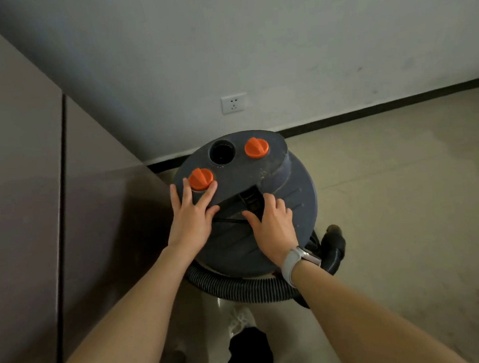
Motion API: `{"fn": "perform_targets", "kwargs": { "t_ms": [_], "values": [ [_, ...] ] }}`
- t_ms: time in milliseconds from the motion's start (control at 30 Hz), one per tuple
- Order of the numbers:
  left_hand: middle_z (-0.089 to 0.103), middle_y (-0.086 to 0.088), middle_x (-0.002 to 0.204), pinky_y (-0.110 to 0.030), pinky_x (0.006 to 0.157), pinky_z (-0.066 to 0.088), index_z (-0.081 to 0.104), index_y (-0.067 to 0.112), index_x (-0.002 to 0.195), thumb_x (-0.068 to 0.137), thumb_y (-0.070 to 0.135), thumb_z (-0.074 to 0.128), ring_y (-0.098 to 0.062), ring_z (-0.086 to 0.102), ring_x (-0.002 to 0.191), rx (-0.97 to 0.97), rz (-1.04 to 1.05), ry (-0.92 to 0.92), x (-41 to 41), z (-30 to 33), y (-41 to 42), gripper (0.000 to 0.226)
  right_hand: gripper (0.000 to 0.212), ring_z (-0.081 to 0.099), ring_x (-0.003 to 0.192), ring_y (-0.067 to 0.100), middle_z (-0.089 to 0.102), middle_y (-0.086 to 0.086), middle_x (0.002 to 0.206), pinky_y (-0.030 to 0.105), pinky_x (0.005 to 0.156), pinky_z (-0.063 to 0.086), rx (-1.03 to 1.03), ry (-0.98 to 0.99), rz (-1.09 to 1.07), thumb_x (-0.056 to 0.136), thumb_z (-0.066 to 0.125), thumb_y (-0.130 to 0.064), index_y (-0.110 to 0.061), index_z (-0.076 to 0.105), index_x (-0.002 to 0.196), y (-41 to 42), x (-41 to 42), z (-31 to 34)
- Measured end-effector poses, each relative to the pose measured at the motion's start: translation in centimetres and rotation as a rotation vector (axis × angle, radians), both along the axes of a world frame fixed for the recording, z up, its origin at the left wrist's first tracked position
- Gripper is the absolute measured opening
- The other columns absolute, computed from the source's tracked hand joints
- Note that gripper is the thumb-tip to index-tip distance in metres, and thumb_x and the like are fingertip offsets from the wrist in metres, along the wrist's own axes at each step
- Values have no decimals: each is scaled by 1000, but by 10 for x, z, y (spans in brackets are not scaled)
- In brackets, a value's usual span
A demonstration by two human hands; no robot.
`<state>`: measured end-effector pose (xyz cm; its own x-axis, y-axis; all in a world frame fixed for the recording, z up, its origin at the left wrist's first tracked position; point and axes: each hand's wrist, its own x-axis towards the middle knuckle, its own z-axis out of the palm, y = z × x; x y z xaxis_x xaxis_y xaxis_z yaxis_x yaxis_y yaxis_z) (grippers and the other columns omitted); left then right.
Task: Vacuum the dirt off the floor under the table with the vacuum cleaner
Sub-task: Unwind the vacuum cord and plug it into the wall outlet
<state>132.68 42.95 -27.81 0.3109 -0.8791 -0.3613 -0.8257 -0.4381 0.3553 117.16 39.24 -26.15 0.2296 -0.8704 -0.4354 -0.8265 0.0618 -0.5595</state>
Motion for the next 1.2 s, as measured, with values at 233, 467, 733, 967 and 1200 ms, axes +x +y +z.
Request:
{"fn": "perform_targets", "kwargs": {
  "t_ms": [233,467,733,967,1200],
  "values": [
    [-9,-14,159,-46,117,-1,10,38,149,99,33,41,-40,-18,142,24,-61,-70,19,0,-29,59,55,36,122,35,40,14,133,41,99,34,47,6,2,96,47,-39,-12,31,141,-33,17,3],
    [6,-13,159,-46,117,22,21,26,150,96,20,52,-32,-1,146,-140,340,95,-22,19,-18,63,56,35,128,31,37,13,139,38,104,33,208,-92,101,97,50,-27,-10,27,144,-40,-1,12],
    [55,-8,121,-29,90,43,47,8,127,100,21,46,-20,52,112,-169,1596,976,-73,42,-34,30,52,41,132,23,39,6,145,30,109,34,244,-165,255,97,46,-13,-13,28,146,-56,-32,27],
    [58,-9,96,-38,88,47,50,9,118,101,15,39,-20,58,80,-275,1806,1023,-34,48,-45,21,46,43,127,22,42,7,138,30,97,41,85,-208,291,97,45,-12,-13,35,142,-74,-27,30],
    [58,-13,126,-39,101,39,58,9,122,102,22,38,-30,51,120,-190,942,262,51,79,-43,32,42,48,123,24,49,9,132,19,91,35,-70,-257,278,96,46,-9,-8,41,138,-92,-7,38]
  ]
}}
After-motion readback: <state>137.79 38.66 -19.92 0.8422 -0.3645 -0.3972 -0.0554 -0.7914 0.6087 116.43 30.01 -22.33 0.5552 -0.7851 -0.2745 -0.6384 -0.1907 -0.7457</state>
